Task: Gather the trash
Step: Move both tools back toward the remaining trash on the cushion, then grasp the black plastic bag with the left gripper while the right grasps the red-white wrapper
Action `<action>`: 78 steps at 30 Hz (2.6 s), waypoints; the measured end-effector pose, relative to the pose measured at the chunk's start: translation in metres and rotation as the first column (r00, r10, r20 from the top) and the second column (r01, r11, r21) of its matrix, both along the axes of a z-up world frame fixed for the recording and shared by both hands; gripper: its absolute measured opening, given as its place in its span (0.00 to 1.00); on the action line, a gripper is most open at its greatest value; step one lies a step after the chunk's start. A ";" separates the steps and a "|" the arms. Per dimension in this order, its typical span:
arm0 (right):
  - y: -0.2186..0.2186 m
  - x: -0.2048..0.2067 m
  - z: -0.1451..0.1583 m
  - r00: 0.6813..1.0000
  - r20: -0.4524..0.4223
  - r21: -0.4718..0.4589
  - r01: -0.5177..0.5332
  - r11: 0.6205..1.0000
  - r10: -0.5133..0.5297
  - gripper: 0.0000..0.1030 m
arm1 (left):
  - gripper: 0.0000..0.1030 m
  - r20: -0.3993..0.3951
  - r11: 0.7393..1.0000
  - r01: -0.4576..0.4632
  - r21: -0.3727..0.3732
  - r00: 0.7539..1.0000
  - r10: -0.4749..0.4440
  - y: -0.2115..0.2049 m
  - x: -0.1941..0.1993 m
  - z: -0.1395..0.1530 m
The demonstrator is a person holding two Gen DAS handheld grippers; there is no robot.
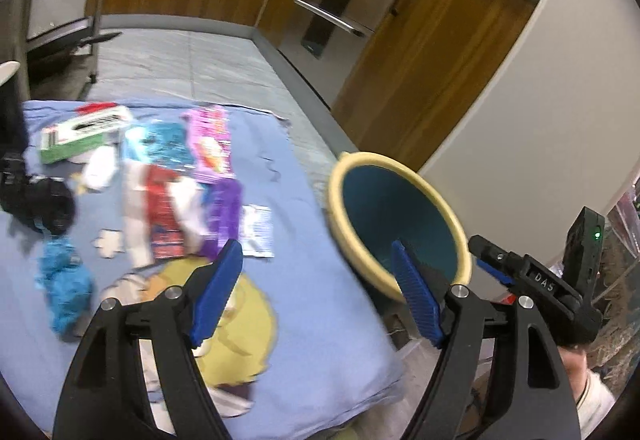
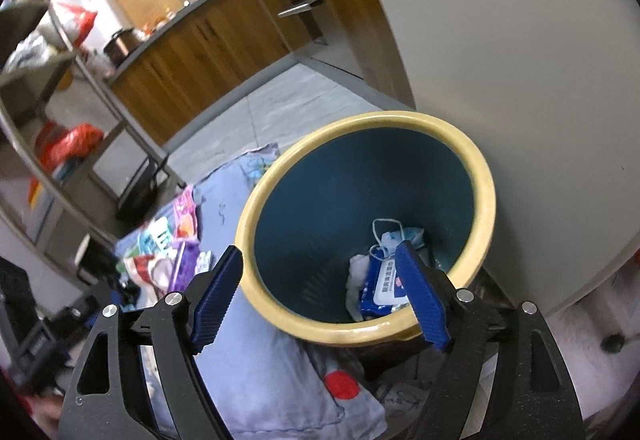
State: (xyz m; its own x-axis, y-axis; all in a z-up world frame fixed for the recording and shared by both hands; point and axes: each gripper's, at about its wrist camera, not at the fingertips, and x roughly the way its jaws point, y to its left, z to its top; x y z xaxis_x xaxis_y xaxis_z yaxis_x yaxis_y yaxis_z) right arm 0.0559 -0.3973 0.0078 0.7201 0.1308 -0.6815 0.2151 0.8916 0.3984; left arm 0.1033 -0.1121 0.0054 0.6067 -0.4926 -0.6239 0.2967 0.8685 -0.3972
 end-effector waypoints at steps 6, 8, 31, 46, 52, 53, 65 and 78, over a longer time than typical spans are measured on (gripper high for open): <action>0.015 0.000 0.002 0.999 0.009 -0.073 -0.040 0.997 0.041 0.77 | 0.73 0.009 0.995 -0.093 0.026 0.996 0.092 0.062 -0.003 0.000; 0.019 0.001 0.003 0.998 0.012 -0.085 -0.055 0.995 0.057 0.77 | 0.73 0.008 0.991 -0.135 0.025 0.991 0.134 0.085 -0.001 0.000; 0.135 0.040 0.005 0.950 -0.040 -0.201 -0.310 0.929 0.309 0.77 | 0.43 -0.035 0.937 -0.339 0.088 0.939 0.343 0.206 0.063 -0.053; 0.243 0.092 -0.004 0.869 -0.075 -0.237 -0.493 0.837 0.490 0.68 | 0.11 -0.103 0.903 -0.427 -0.046 0.901 0.421 0.238 0.046 -0.058; 0.265 0.113 -0.024 0.848 -0.142 -0.277 -0.529 0.802 0.510 0.52 | 0.11 -0.085 0.895 -0.440 -0.081 0.897 0.433 0.244 0.032 -0.046; 0.267 0.117 -0.029 0.847 -0.157 -0.280 -0.532 0.799 0.509 0.49 | 0.11 -0.079 0.893 -0.442 -0.083 0.896 0.436 0.245 0.030 -0.043; 0.271 0.124 -0.051 0.823 -0.204 -0.250 -0.568 0.784 0.531 0.15 | 0.11 -0.039 0.888 -0.445 -0.115 0.895 0.444 0.247 0.010 -0.032; 0.260 0.100 -0.018 0.821 -0.096 -0.155 -0.571 0.806 0.563 0.10 | 0.11 0.040 0.908 -0.410 -0.086 0.909 0.415 0.227 -0.005 -0.018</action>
